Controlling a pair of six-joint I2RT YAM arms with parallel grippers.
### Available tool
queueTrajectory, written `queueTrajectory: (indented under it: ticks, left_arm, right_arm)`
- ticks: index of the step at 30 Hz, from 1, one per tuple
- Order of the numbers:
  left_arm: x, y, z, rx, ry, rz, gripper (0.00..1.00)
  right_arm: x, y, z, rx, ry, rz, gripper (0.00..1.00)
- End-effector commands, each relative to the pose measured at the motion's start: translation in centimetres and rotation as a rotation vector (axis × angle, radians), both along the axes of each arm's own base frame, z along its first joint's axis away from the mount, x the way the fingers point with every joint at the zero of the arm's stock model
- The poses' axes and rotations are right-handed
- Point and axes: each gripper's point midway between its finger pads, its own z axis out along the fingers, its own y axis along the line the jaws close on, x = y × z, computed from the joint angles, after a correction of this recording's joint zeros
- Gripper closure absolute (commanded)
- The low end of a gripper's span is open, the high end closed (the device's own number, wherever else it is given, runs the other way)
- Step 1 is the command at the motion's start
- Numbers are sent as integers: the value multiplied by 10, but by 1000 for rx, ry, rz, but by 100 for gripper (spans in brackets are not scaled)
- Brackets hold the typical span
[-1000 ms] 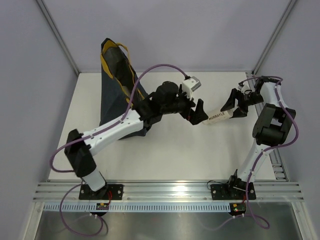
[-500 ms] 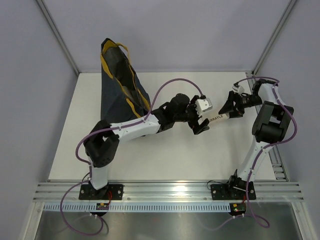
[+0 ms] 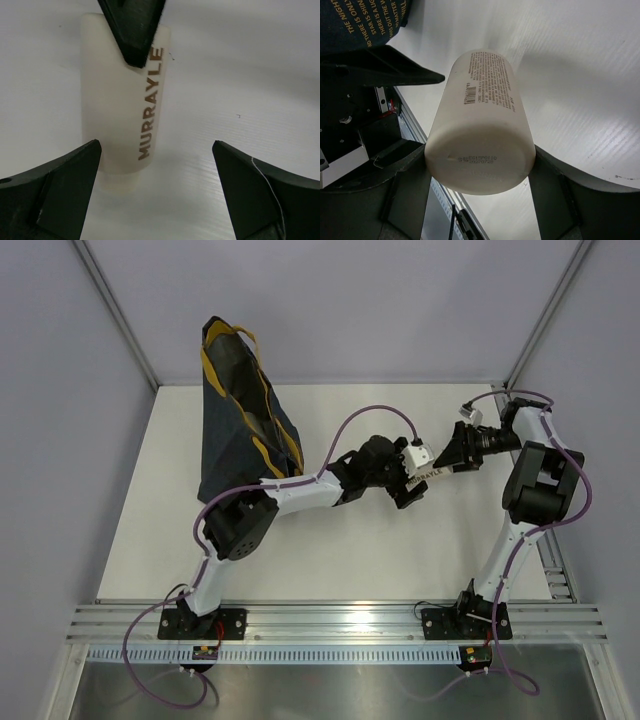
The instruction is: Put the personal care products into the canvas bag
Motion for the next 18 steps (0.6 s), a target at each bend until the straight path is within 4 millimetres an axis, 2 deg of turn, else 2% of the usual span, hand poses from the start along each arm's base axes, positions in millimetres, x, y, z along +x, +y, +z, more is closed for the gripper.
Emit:
queueTrajectory:
  ticks: [1,7,11,15,18]
  left_arm:
    - [37,-16,52,-129,-159,114,1]
    - [44,-19,29,-106,-129,148,1]
    - [33,-17,10,-76,-90,113,1]
    - [22,-15,5,-49,-84,74,1]
    - [31,-10,3,-24,-75,141,2]
  right_arm:
    - [-44,41,57,176,165,29,100]
    - [-54,58,71,197,136,86,100]
    - [-56,66,81,203,102,106,100]
    - [-55,72,90,223,89,110,100]
    - [-60,81,100,232,62,131,100]
